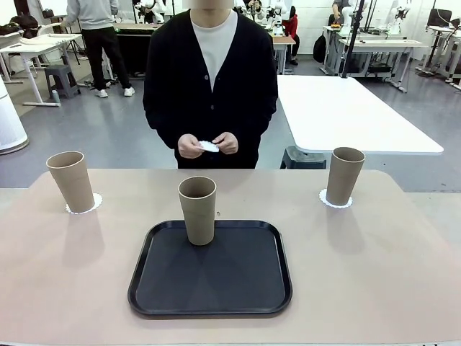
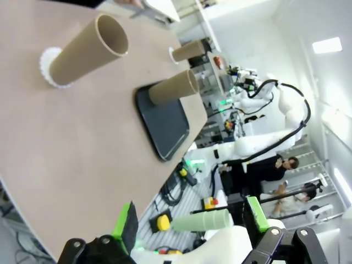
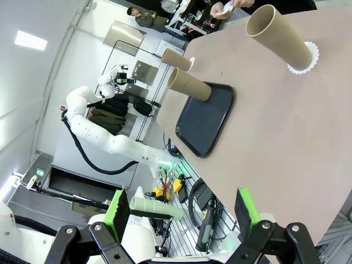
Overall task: Place coasters on the table and set cups on them.
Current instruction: Take one Reusable plastic cup from the Flat Tray and place it on a coaster set by the human.
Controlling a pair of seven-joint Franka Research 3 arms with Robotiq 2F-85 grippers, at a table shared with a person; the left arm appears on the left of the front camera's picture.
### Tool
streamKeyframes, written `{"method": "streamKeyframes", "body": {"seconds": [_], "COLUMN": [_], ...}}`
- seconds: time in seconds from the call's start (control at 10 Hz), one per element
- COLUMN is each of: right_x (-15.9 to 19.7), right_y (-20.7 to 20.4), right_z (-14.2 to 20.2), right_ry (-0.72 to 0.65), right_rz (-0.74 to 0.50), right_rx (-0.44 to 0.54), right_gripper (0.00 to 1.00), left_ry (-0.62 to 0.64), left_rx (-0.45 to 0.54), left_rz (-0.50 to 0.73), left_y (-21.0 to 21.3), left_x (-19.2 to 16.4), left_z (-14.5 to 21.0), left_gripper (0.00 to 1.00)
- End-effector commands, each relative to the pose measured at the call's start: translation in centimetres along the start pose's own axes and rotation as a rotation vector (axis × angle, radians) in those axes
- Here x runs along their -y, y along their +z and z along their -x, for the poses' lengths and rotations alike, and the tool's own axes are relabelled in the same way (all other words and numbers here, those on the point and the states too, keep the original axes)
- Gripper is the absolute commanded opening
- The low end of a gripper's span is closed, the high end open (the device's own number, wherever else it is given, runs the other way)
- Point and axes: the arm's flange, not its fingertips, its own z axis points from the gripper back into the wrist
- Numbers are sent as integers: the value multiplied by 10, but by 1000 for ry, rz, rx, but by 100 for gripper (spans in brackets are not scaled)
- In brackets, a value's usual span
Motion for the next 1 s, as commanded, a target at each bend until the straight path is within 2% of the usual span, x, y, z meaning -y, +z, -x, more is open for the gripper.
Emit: {"method": "streamKeyframes", "body": {"seconds": [0.0,0.9], "right_x": [0,0], "right_y": [0,0], "right_z": [0,0], "right_ry": [9,9], "right_rz": [-5,-5], "right_rx": [0,0], "right_gripper": [100,100], "left_ry": [17,17], "left_rx": [0,0], "left_rz": [1,1], "left_y": [0,0], "left_x": [-2,-2], "left_z": [1,1], "left_gripper": [100,100]}}
